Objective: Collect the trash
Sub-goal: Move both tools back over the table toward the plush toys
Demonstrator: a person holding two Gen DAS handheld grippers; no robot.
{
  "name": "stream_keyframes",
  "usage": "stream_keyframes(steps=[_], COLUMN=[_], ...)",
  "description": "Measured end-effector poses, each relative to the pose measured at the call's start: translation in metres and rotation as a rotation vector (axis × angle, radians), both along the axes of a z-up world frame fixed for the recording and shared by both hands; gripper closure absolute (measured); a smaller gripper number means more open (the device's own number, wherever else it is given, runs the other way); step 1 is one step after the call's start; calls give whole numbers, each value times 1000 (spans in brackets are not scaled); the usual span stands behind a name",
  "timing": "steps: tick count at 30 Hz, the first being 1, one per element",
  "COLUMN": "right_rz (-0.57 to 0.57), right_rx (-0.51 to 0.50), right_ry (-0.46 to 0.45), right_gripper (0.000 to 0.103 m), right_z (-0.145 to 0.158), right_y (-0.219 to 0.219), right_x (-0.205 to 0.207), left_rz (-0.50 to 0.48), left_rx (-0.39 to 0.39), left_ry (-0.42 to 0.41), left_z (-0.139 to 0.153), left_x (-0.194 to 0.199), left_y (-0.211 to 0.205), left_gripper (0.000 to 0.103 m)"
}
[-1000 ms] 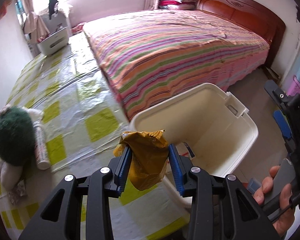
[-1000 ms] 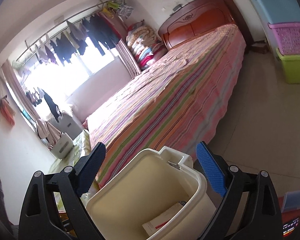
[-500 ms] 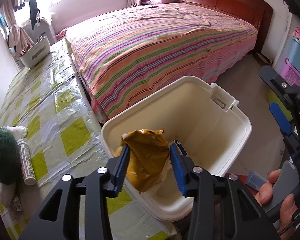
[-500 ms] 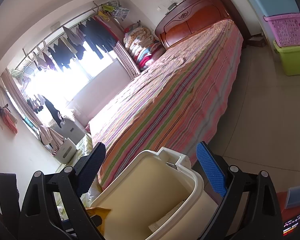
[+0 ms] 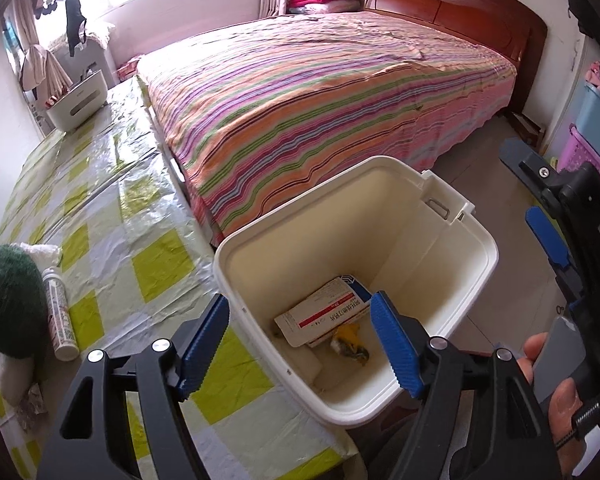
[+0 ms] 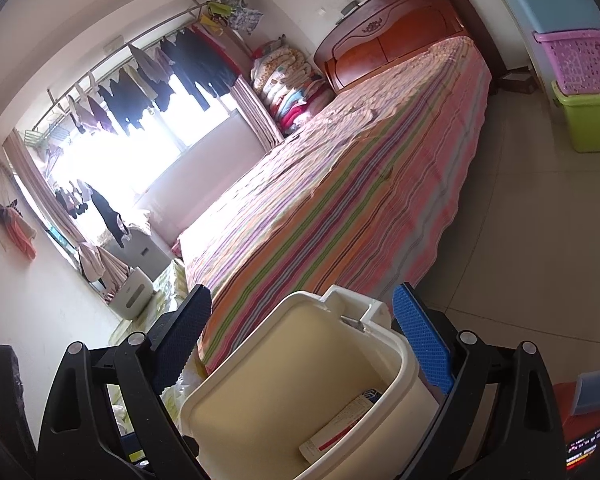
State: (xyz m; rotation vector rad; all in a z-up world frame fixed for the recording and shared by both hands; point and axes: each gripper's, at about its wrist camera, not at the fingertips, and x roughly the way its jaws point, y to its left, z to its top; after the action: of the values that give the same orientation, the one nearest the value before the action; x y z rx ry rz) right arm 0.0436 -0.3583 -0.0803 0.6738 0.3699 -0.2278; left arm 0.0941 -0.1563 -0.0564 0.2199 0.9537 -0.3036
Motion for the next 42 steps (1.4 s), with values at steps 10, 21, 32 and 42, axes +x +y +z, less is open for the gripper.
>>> stream_keyframes(steps=[10,21,32,42], right_rz=[70,207,387,561], right_rx=[-43,-163,-250,-286], right_ry=[20,31,59,100], right_gripper=[12,12,12,12], right_z=[6,19,22,14], right_y=[27,91,165,223], right_x=[12,26,32,39], left_rz=[68,195,353,560], left_rx=[-18,-47,-75,-129], left_ry=[-9,-46,-69,-81], left_z=[6,20,25,24], left_x=[-12,-30,-51,-72], left_y=[35,105,186,270], left_gripper=[32,32,32,32])
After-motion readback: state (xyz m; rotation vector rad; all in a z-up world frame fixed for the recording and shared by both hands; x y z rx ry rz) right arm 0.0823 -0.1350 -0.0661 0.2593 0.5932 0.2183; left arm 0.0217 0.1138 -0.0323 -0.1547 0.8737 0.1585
